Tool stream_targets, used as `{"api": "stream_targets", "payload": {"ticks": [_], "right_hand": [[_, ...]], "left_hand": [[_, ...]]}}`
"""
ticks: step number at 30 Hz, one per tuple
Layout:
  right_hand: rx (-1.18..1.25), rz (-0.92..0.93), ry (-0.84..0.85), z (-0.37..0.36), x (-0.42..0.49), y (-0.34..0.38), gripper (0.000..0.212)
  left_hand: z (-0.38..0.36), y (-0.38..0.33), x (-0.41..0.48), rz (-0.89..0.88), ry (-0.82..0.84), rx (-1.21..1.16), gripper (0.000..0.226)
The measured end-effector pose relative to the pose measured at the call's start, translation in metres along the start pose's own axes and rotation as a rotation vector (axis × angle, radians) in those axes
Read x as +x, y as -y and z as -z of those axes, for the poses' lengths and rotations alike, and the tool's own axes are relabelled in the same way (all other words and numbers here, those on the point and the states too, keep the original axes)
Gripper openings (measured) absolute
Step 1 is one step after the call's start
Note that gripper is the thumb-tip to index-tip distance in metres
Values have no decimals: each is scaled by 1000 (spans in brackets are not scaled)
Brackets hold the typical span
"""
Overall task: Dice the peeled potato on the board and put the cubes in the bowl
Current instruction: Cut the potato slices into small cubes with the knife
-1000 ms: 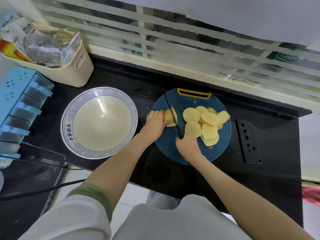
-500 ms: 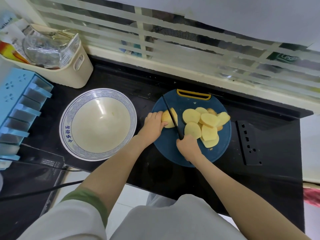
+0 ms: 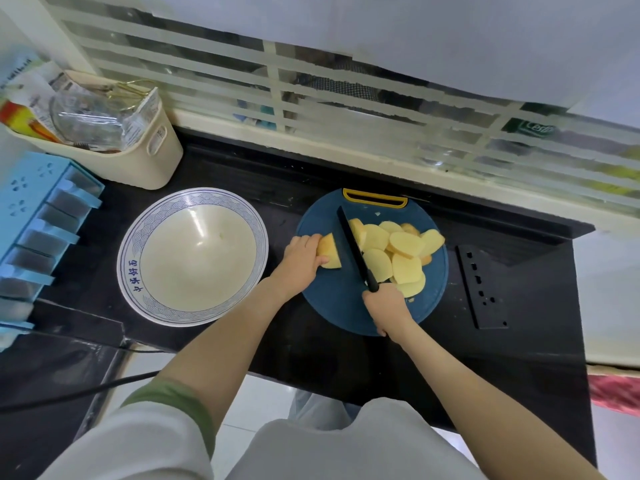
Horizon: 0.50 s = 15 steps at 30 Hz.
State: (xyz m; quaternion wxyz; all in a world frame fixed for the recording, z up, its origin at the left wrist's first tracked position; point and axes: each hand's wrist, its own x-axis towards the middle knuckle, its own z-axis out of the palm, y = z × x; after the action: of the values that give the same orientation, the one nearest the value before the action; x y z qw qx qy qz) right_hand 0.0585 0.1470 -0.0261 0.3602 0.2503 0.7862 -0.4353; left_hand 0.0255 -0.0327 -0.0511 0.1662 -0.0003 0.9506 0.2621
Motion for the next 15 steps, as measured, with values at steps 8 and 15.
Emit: {"api": "stream_targets", "payload": {"ticks": [8, 15], "right_hand": [[86, 144, -94, 1, -15, 11, 25], [113, 146, -64, -1, -28, 18, 22]], "left_hand": [[-5, -18, 0, -69, -125, -77, 49], [-4, -23, 3, -4, -190, -26, 40]]}}
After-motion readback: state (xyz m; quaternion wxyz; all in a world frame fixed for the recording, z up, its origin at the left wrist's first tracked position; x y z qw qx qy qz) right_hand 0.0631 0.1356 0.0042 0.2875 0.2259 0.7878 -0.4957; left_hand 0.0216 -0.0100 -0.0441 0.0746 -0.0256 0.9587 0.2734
